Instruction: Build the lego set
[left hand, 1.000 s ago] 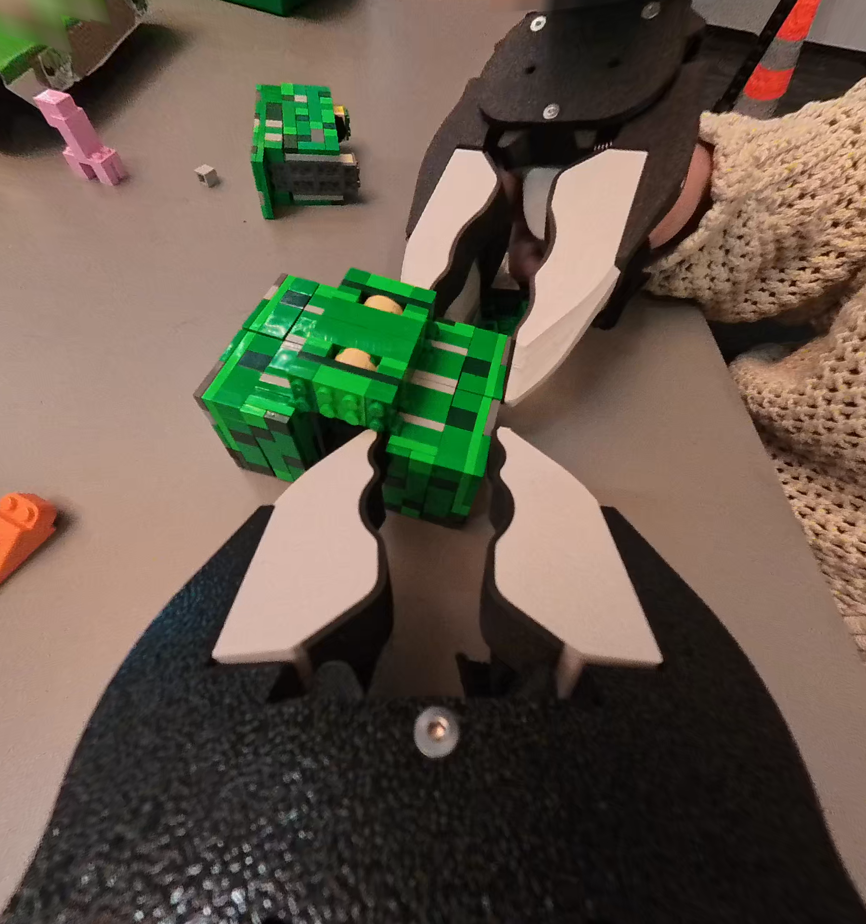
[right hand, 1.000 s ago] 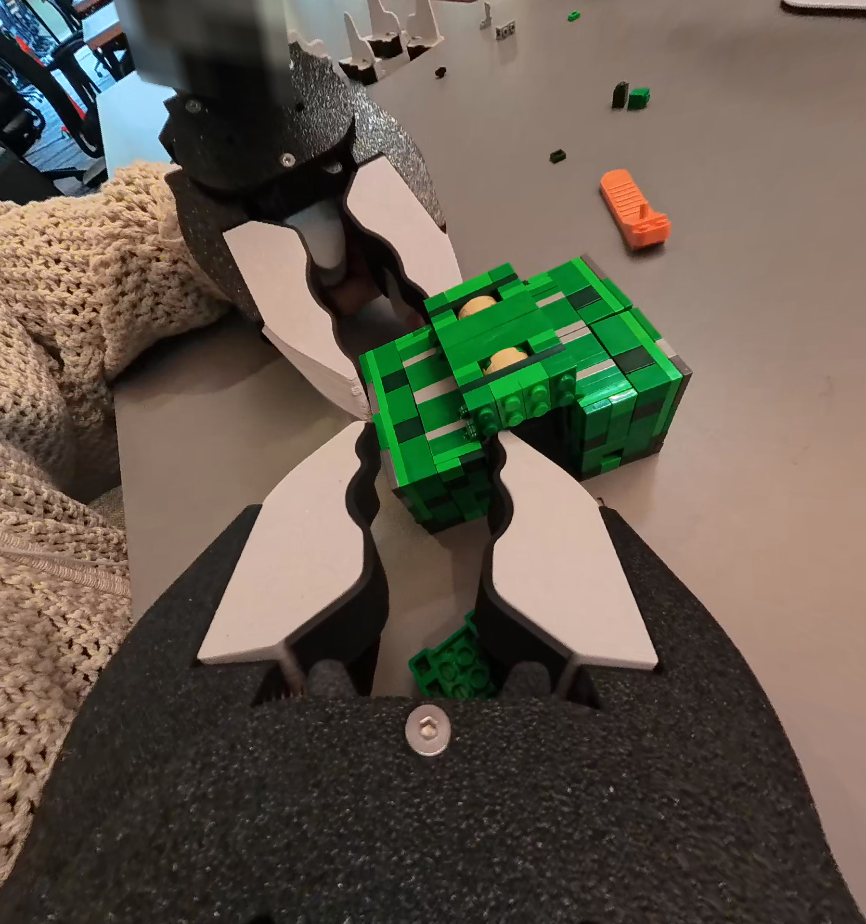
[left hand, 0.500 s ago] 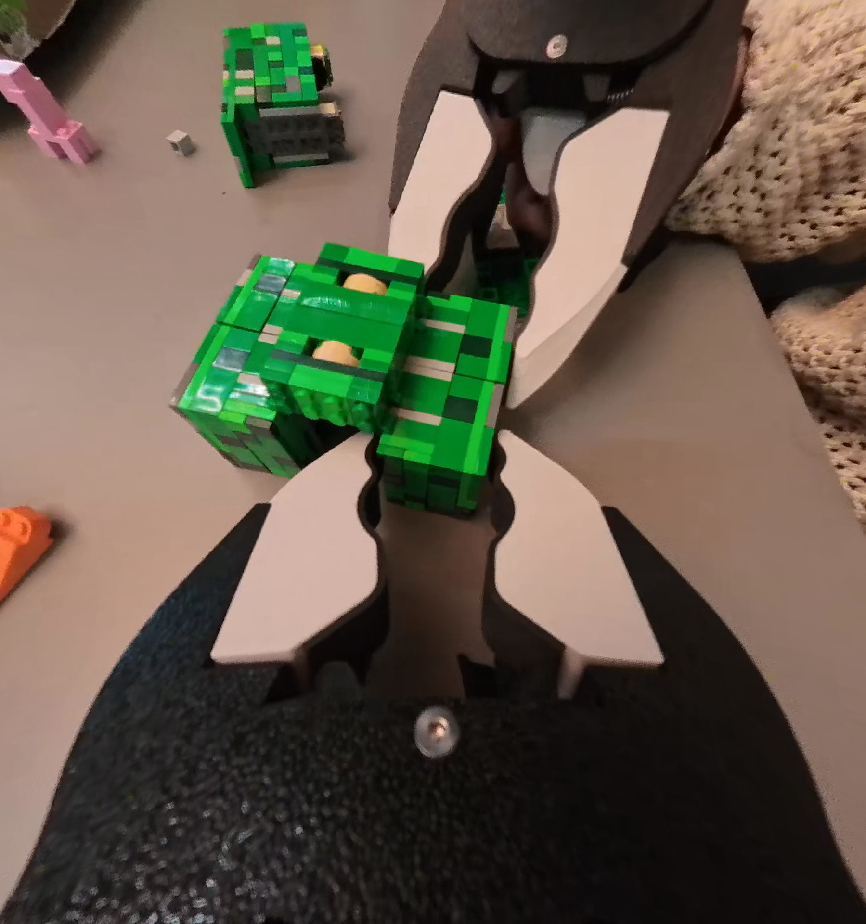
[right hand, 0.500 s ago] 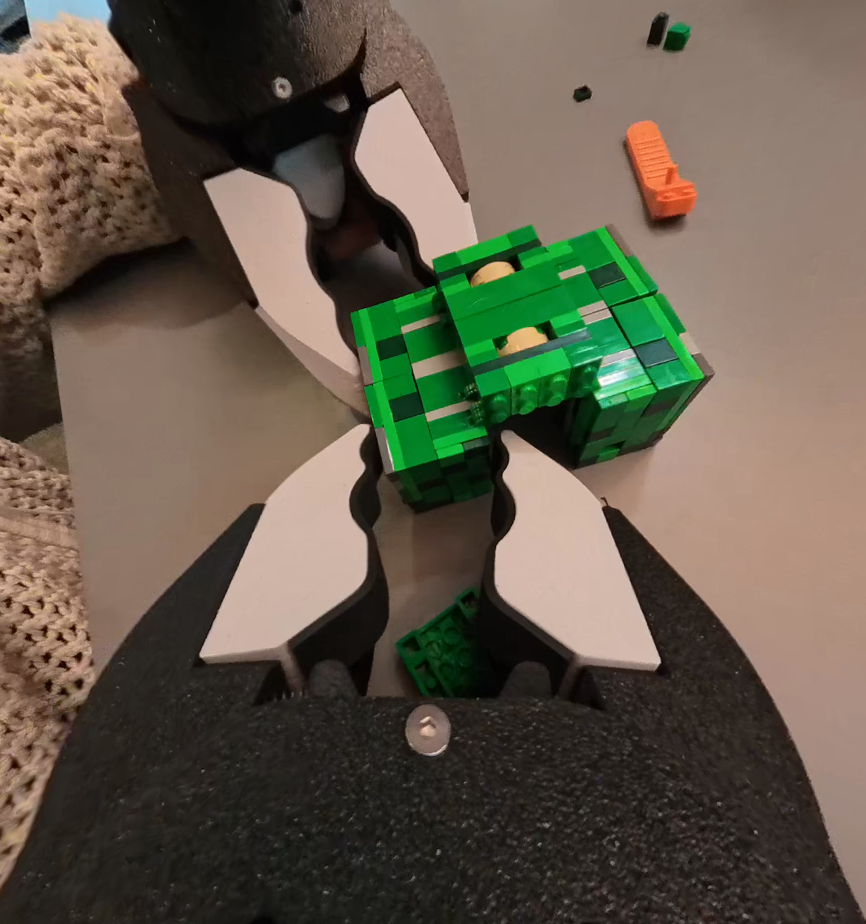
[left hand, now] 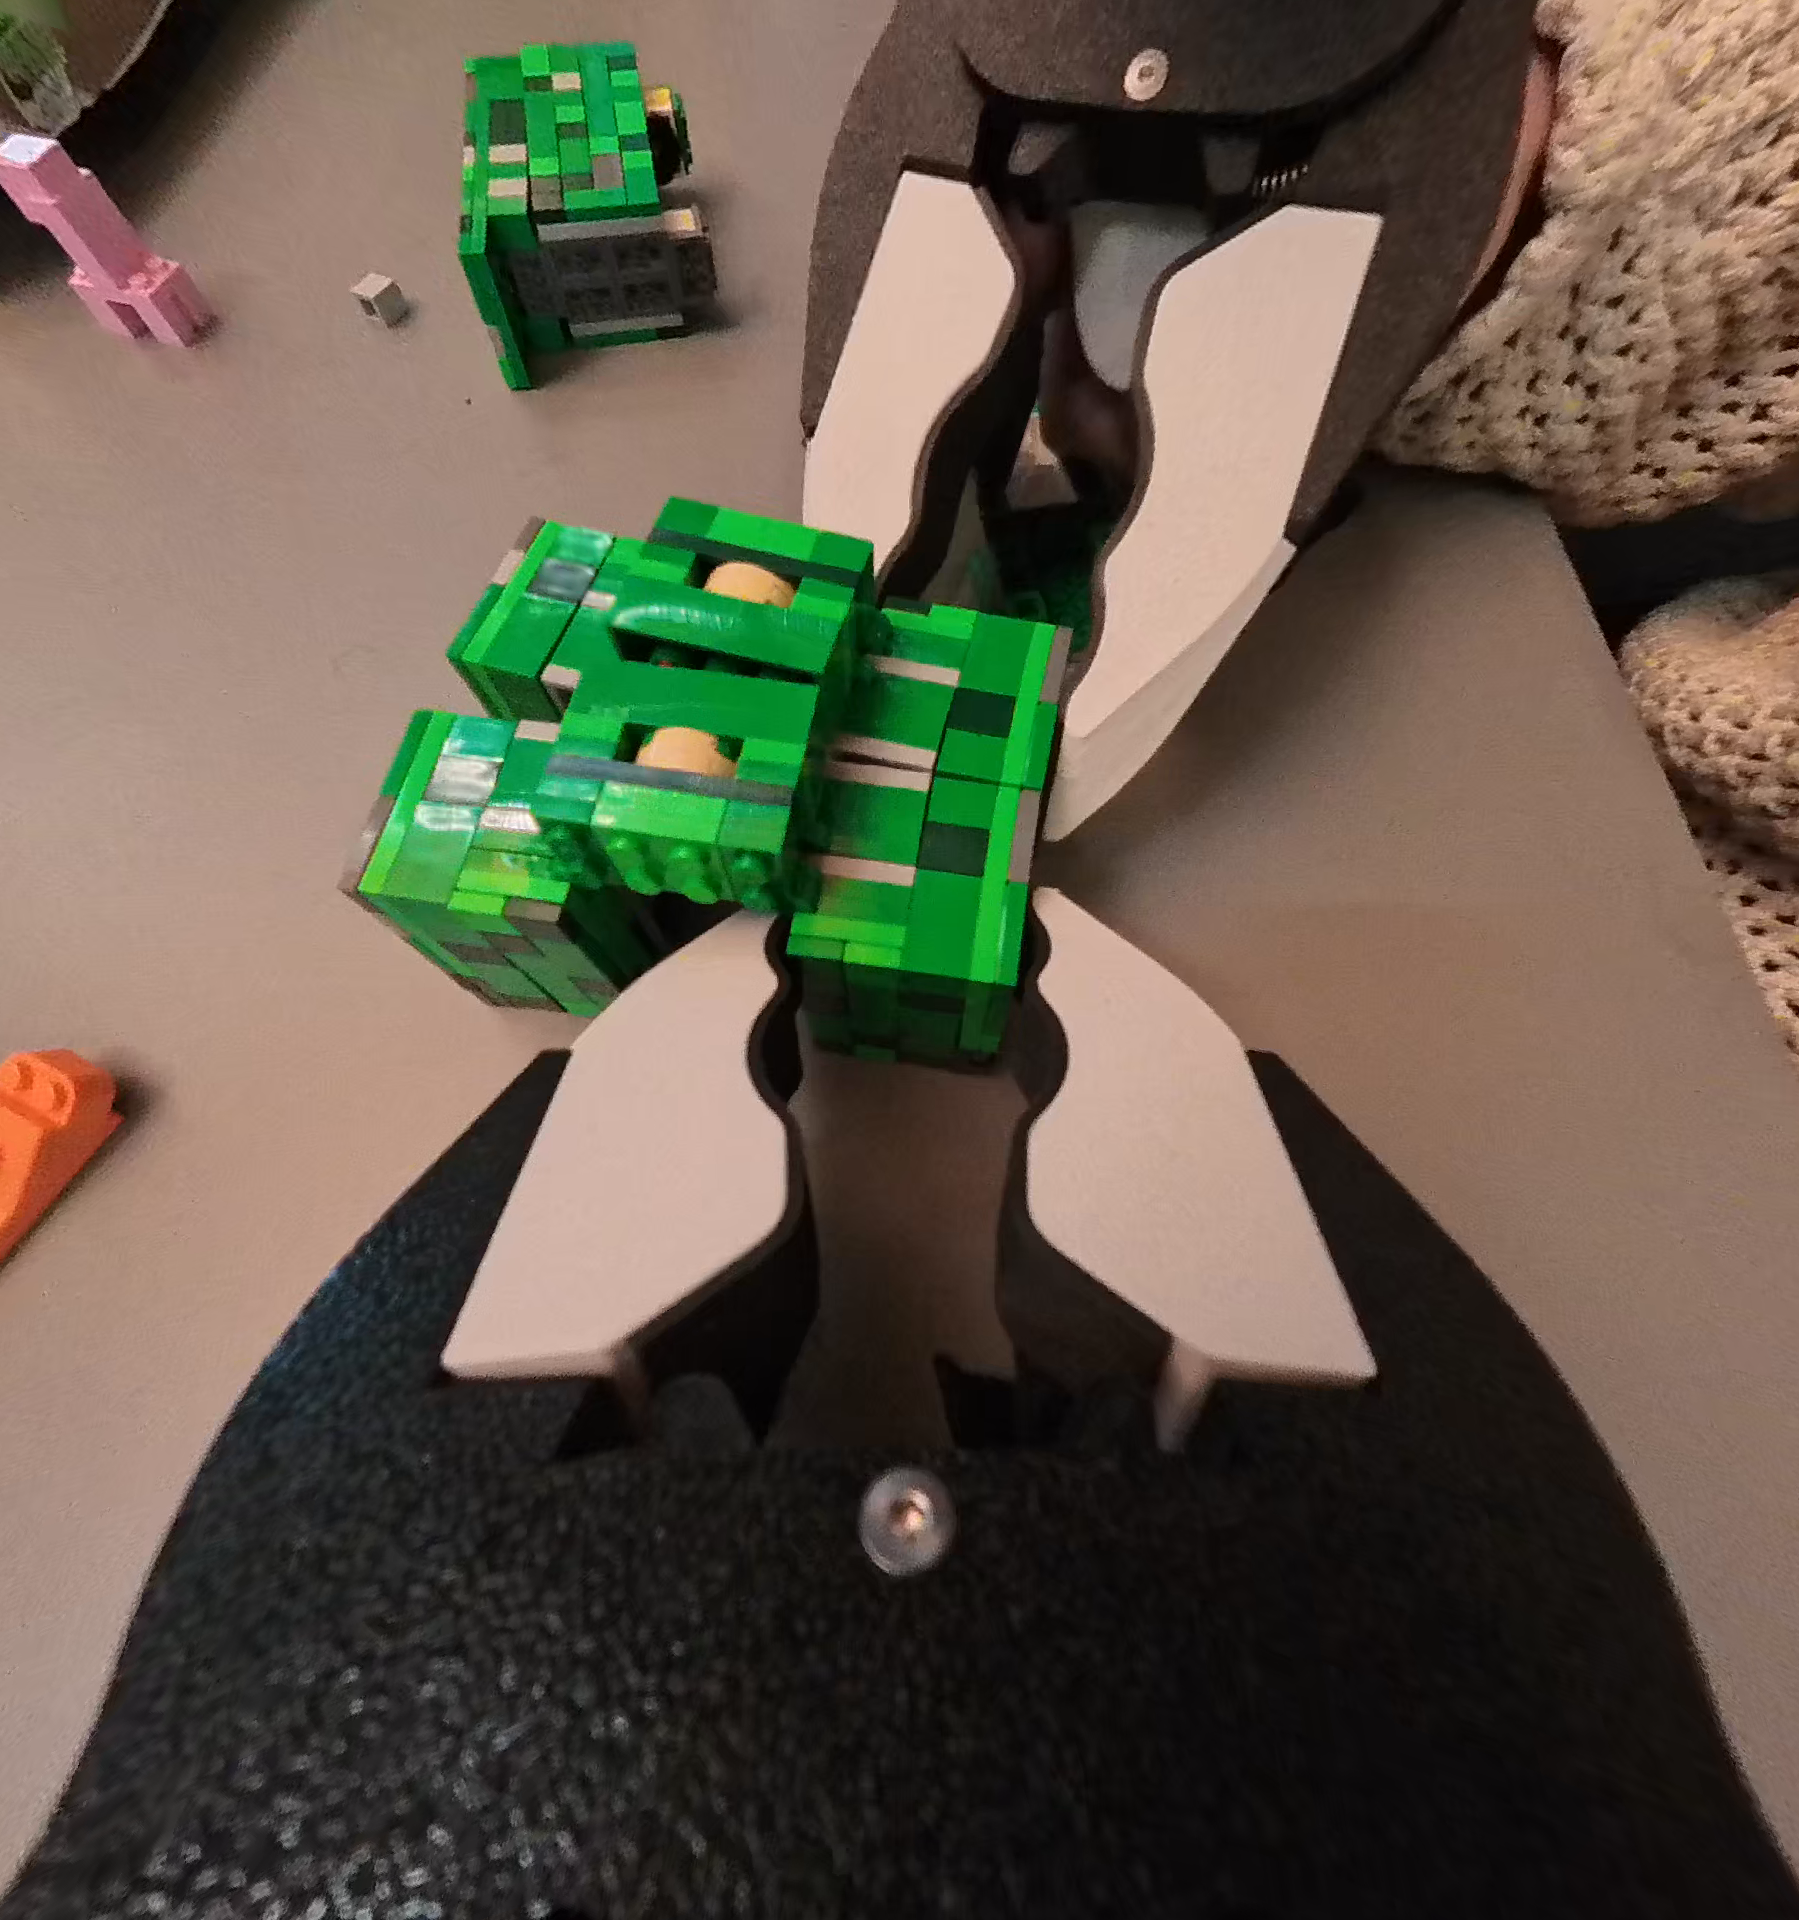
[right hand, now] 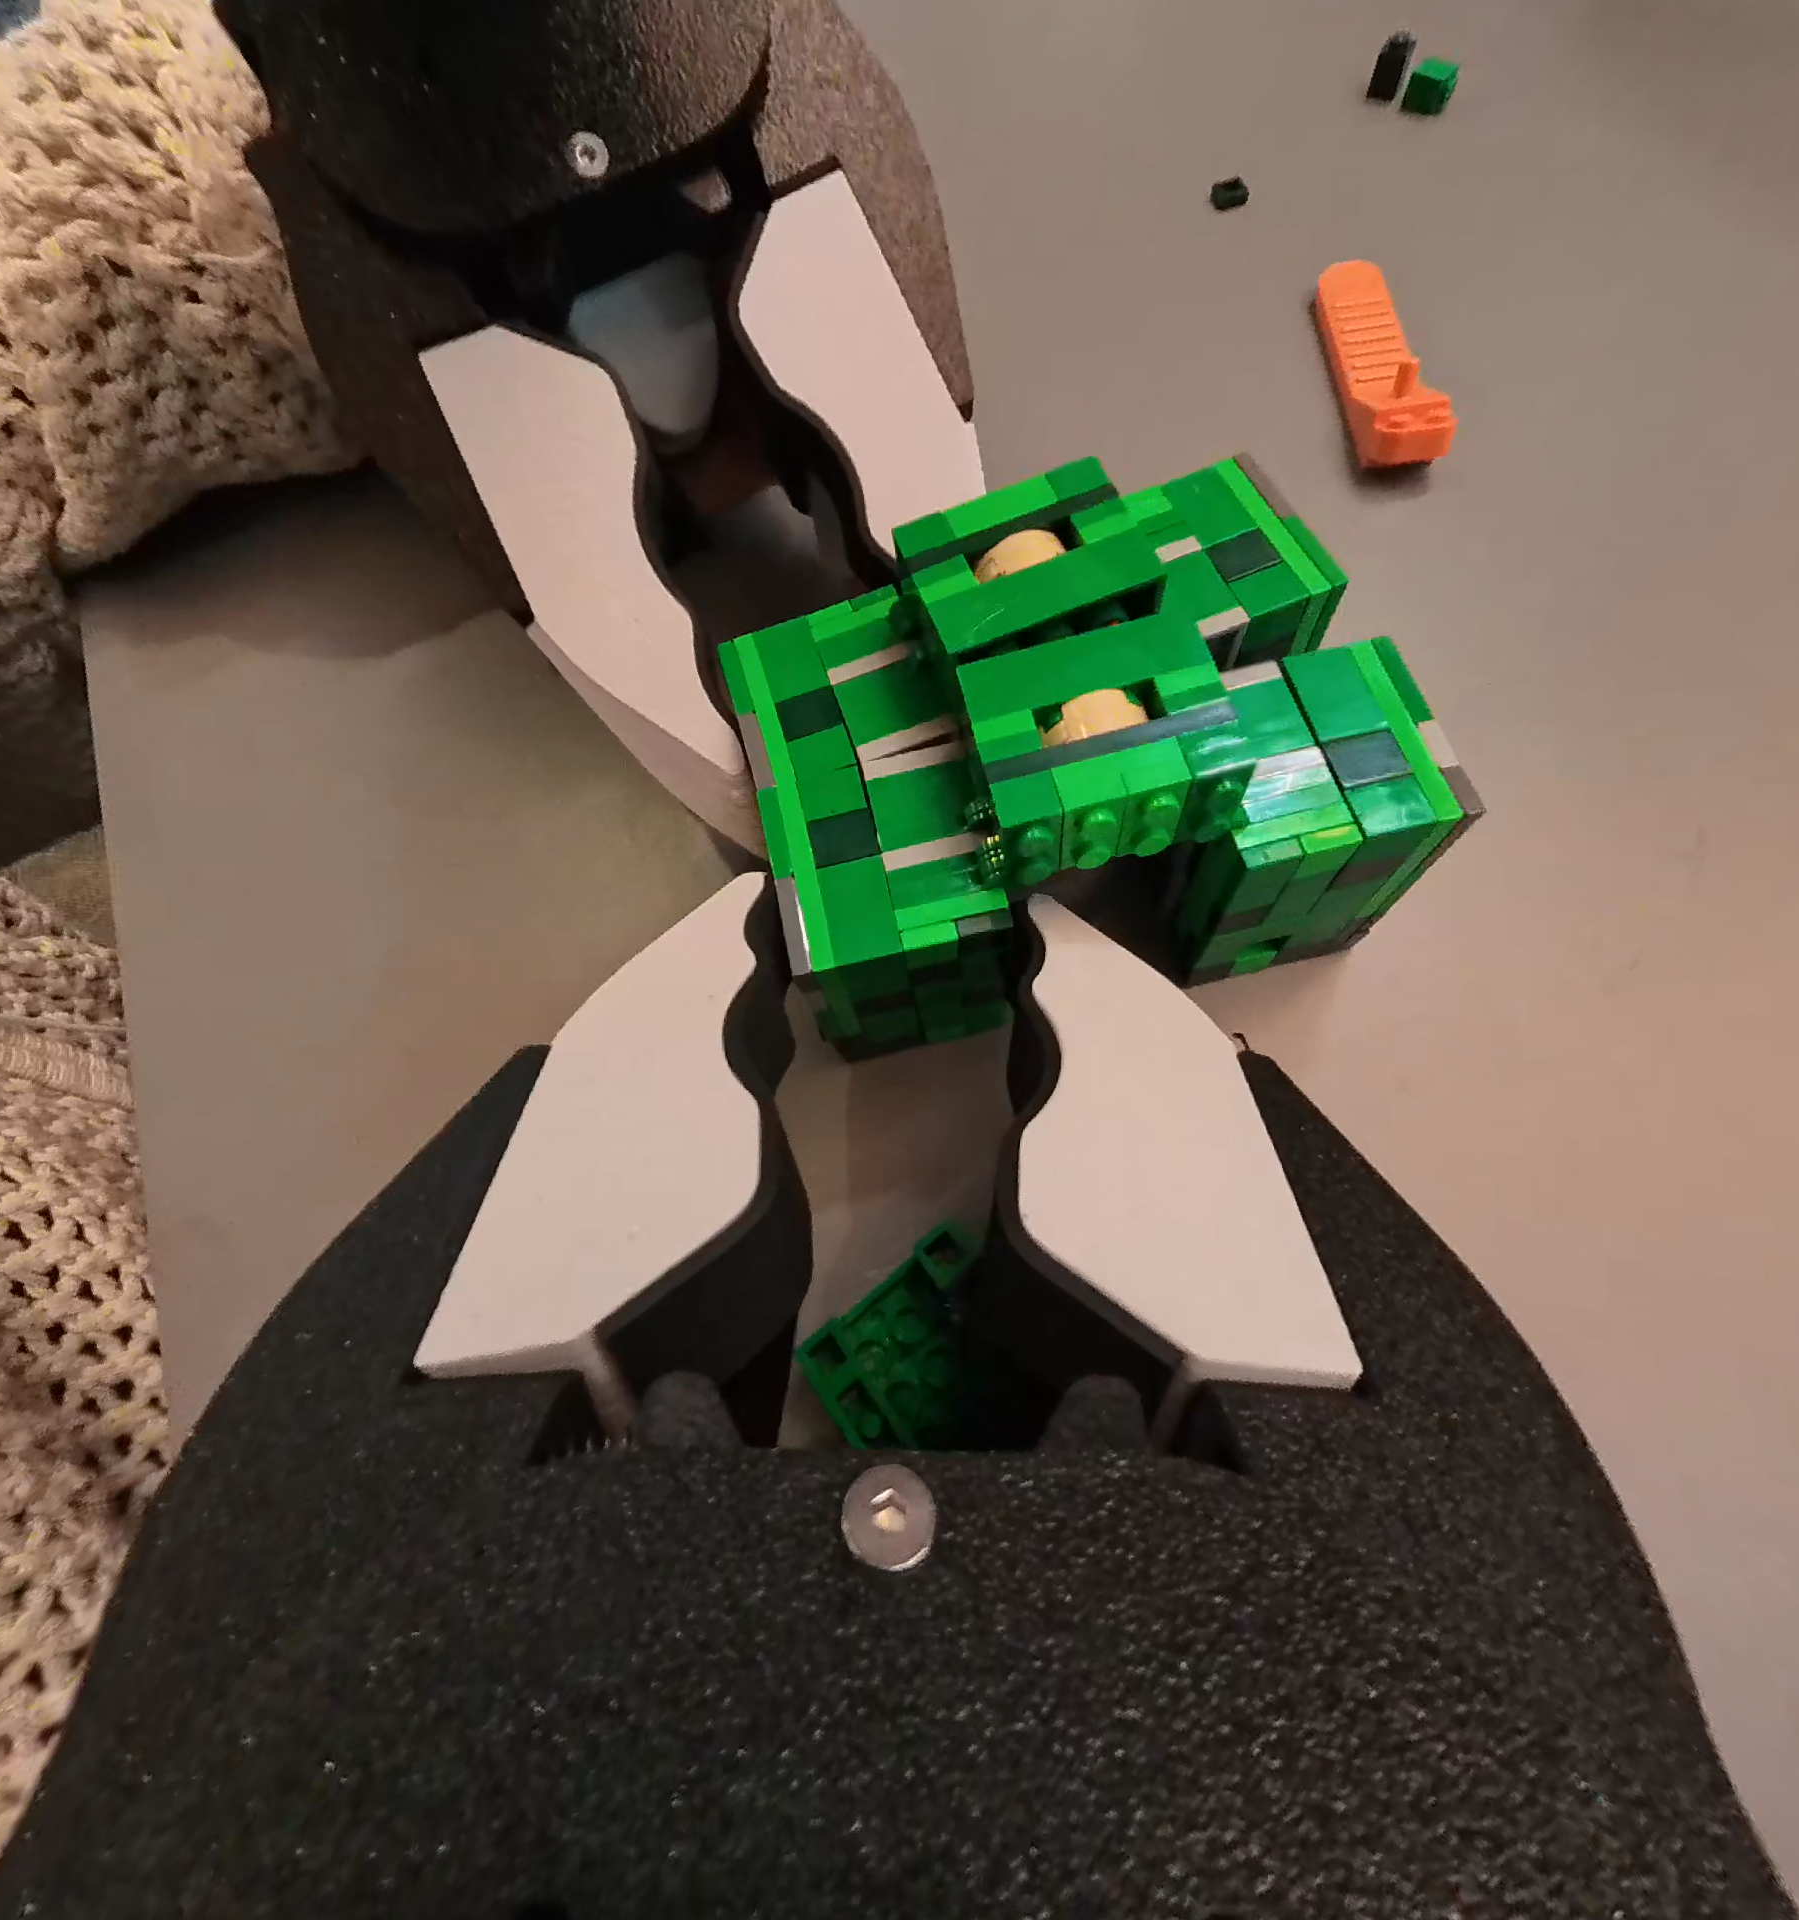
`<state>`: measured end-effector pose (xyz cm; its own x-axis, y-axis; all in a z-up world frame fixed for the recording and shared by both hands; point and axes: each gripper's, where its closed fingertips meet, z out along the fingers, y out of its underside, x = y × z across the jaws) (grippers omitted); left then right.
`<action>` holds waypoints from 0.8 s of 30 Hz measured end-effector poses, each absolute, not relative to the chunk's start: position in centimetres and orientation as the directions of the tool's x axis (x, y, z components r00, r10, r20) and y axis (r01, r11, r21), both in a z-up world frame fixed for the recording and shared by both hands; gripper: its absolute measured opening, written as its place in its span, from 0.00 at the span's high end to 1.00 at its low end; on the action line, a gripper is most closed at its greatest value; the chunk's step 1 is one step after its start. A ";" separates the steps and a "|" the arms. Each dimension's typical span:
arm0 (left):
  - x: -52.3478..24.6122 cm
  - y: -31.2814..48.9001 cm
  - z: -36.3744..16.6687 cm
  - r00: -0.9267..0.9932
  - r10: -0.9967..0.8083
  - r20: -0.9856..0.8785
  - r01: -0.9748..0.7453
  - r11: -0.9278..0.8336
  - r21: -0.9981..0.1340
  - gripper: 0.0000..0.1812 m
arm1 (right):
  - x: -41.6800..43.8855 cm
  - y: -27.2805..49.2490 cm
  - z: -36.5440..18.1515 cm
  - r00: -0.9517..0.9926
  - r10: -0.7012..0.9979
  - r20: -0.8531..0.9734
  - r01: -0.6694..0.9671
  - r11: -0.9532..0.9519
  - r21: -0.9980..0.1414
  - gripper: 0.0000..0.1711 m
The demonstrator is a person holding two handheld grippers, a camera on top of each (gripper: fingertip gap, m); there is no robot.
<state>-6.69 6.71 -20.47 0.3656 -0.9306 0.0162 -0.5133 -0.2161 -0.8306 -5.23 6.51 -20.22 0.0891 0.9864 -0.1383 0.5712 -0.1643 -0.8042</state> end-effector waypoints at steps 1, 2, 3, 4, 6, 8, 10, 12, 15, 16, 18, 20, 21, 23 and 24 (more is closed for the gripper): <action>-6.6 6.7 -20.5 0.363 -0.932 0.016 -0.513 -0.213 -0.832 0.79 | -5.2 6.5 -20.2 0.084 0.987 -0.137 0.566 -0.161 -0.809 0.77; -6.6 6.7 -20.4 0.361 -0.932 0.017 -0.512 -0.213 -0.832 0.79 | -5.2 6.4 -20.2 0.078 0.987 -0.140 0.565 -0.160 -0.809 0.77; -6.6 6.7 -20.4 0.359 -0.933 0.018 -0.511 -0.213 -0.833 0.79 | -5.1 6.4 -20.2 0.081 0.988 -0.135 0.566 -0.157 -0.810 0.77; -6.5 6.6 -20.4 0.356 -0.934 0.019 -0.512 -0.212 -0.833 0.79 | -5.1 6.5 -20.3 0.081 0.988 -0.128 0.568 -0.151 -0.809 0.77; -6.5 6.5 -20.5 0.347 -0.938 0.019 -0.514 -0.207 -0.833 0.79 | -5.0 6.4 -20.3 0.060 0.991 -0.120 0.580 -0.132 -0.804 0.77; -6.4 6.5 -20.5 0.343 -0.939 0.023 -0.513 -0.208 -0.833 0.79 | -4.9 6.3 -20.3 0.043 0.991 -0.126 0.592 -0.127 -0.796 0.77; -6.4 6.4 -20.5 0.341 -0.940 0.028 -0.512 -0.210 -0.833 0.78 | -5.0 6.1 -20.3 0.025 0.990 -0.137 0.595 -0.125 -0.794 0.77; -6.4 6.4 -20.5 0.343 -0.939 0.023 -0.516 -0.209 -0.831 0.78 | -5.2 5.5 -19.8 -0.004 0.983 -0.183 0.579 -0.147 -0.802 0.70; -6.9 5.6 -20.7 0.328 -0.945 0.020 -0.531 -0.202 -0.823 0.71 | -4.7 5.4 -19.4 0.007 0.976 -0.217 0.579 -0.181 -0.795 0.62; -7.3 5.3 -20.6 0.326 -0.945 0.027 -0.532 -0.207 -0.821 0.71 | -4.3 5.4 -19.3 0.014 0.974 -0.226 0.589 -0.191 -0.785 0.61; -8.2 5.1 -19.9 0.327 -0.944 0.033 -0.510 -0.206 -0.835 0.78 | -3.3 5.8 -19.0 0.028 0.972 -0.231 0.586 -0.204 -0.785 0.63; -9.0 5.6 -18.2 0.347 -0.937 0.024 -0.442 -0.186 -0.877 0.81 | -2.5 6.9 -18.2 0.057 0.977 -0.204 0.547 -0.202 -0.813 0.67; -9.2 5.8 -17.6 0.356 -0.934 0.027 -0.415 -0.184 -0.891 0.81 | -2.3 7.4 -17.7 0.062 0.980 -0.191 0.523 -0.195 -0.830 0.69; -9.6 6.7 -16.8 0.392 -0.920 0.019 -0.386 -0.183 -0.904 0.82 | -2.0 7.9 -17.2 0.061 0.983 -0.175 0.500 -0.182 -0.847 0.71; -9.6 6.8 -16.6 0.396 -0.918 0.010 -0.383 -0.175 -0.907 0.82 | -2.0 8.1 -17.1 0.053 0.985 -0.164 0.495 -0.168 -0.852 0.72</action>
